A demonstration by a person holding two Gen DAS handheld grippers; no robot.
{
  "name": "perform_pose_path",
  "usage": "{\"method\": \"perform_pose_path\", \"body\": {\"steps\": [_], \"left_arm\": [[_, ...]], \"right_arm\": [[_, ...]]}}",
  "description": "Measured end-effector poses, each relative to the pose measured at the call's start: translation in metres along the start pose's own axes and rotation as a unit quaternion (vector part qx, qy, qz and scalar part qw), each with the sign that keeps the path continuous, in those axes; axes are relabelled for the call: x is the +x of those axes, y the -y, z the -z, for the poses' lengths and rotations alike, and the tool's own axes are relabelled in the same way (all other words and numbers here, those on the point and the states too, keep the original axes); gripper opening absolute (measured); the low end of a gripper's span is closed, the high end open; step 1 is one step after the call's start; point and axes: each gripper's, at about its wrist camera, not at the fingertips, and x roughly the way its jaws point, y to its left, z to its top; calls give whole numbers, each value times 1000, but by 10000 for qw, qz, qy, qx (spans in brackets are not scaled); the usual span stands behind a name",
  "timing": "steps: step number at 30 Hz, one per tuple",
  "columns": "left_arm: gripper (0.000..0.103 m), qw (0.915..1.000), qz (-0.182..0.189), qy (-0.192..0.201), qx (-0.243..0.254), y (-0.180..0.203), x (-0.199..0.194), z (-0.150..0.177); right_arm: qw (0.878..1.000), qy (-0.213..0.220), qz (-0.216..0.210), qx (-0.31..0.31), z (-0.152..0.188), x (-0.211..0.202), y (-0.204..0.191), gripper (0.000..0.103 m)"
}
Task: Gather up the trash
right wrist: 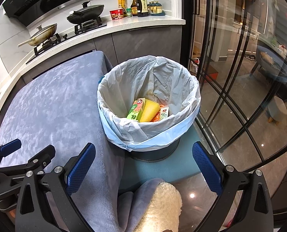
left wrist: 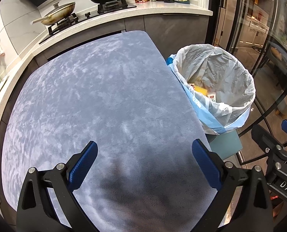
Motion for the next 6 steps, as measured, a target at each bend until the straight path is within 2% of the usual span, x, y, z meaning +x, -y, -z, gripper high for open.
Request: {"method": "perform_pose_path", "body": {"steps": [6], "left_arm": [[94, 10000, 39, -20, -30, -1, 2, 1]], "right_arm": [[10000, -23, -6, -29, 1, 2, -2, 96]]}}
